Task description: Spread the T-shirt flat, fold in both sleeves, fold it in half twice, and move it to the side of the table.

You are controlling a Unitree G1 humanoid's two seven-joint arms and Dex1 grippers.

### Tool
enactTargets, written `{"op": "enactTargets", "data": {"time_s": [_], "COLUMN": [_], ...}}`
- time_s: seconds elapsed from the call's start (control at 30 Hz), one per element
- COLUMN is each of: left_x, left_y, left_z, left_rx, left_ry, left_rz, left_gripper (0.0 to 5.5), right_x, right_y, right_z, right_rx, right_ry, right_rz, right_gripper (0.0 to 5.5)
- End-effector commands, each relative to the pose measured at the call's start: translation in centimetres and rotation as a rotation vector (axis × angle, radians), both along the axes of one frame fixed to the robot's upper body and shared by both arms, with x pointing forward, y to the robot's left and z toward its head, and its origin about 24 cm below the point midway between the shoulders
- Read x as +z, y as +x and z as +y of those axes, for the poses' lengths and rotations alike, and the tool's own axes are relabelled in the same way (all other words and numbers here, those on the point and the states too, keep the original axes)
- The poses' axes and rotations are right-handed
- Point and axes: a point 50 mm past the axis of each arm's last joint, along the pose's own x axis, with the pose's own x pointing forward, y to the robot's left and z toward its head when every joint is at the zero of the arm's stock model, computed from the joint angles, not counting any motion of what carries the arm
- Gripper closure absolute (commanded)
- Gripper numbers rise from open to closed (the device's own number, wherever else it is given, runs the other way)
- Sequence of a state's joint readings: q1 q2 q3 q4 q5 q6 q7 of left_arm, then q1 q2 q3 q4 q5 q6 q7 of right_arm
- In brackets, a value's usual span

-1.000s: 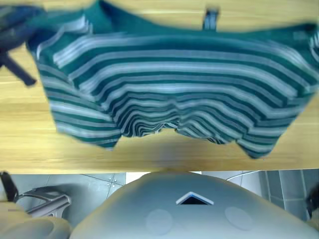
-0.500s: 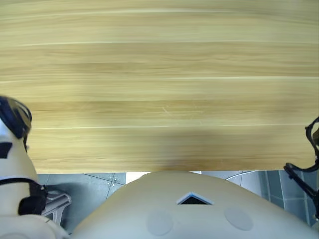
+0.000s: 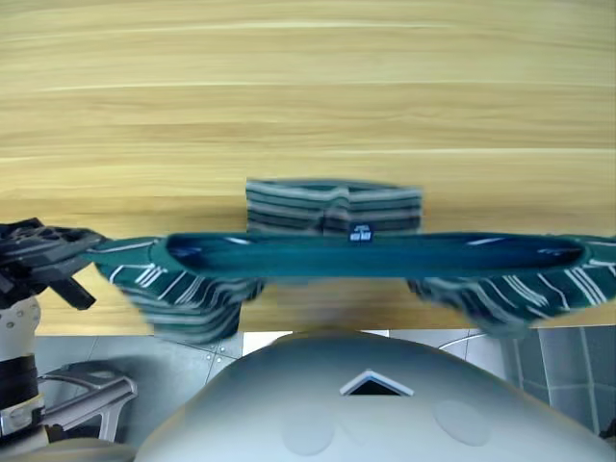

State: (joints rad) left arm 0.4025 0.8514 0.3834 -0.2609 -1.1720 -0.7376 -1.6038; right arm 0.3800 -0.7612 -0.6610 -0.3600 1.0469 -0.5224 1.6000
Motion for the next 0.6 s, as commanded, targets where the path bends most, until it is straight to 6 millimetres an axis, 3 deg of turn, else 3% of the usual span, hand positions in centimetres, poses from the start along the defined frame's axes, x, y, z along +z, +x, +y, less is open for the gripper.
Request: {"op": "enactTargets", "data": {"time_s": [0.03, 0.13, 0.27, 0.4, 0.5, 0.57, 0.6], "left_x": [1.0, 2.6, 6.2, 7.9, 9.3, 9.8, 9.7], "left_y": [-1.2, -2.5, -3.7, -4.0, -5.7, -6.1, -5.3], "left_z": [-0.4, -1.0, -0.9, -1.0, -0.8, -0.3, 0.1], "left_rx": [-0.039, -0.097, -0.238, -0.315, -0.407, -0.426, -0.372], "left_ry": [0.02, -0.039, -0.206, -0.186, -0.218, -0.228, -0.207], "left_rz": [-0.018, -0.051, -0.12, -0.169, -0.231, -0.255, -0.258], "left_gripper": [5.5, 5.5, 5.5, 5.5, 5.5, 5.5, 5.5], "right_x": [0.9, 1.9, 3.6, 4.3, 5.2, 5.3, 5.0], "right_y": [-0.9, -1.7, -2.4, -2.6, -3.7, -3.2, -2.2], "right_z": [0.5, 0.4, 0.0, -0.1, 0.2, 0.4, 0.7], "right_rx": [0.055, 0.087, 0.139, 0.168, 0.205, 0.182, 0.11], "right_ry": [0.008, 0.056, 0.132, 0.164, 0.186, 0.172, 0.149], "right_rz": [-0.026, -0.053, -0.085, -0.101, -0.15, -0.135, -0.12], "right_gripper": [5.48, 5.48, 5.48, 5.48, 5.48, 5.48, 5.48]}}
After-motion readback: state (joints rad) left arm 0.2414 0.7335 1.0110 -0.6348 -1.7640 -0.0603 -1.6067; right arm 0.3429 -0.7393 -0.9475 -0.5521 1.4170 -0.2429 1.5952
